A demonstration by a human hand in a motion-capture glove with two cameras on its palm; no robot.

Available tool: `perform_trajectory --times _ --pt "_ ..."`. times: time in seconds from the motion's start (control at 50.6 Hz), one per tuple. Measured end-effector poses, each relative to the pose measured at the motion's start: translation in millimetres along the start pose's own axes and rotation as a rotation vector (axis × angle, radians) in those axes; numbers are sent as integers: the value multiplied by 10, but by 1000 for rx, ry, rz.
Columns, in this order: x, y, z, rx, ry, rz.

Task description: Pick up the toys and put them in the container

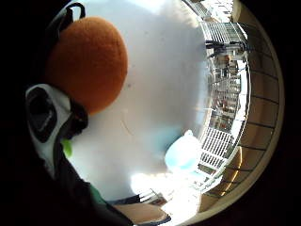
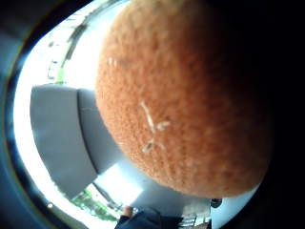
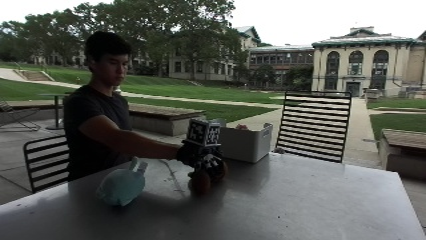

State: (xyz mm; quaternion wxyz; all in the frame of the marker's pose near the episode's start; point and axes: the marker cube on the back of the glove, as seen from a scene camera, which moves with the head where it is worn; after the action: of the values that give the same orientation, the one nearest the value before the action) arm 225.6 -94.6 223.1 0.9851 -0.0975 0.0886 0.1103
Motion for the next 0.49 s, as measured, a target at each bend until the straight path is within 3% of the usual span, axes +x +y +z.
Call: perform_trajectory --times 0.296,0.494 --pt "122 168 -1108 135 -21 87" --pt "6 330 -2113 271 -60 62"
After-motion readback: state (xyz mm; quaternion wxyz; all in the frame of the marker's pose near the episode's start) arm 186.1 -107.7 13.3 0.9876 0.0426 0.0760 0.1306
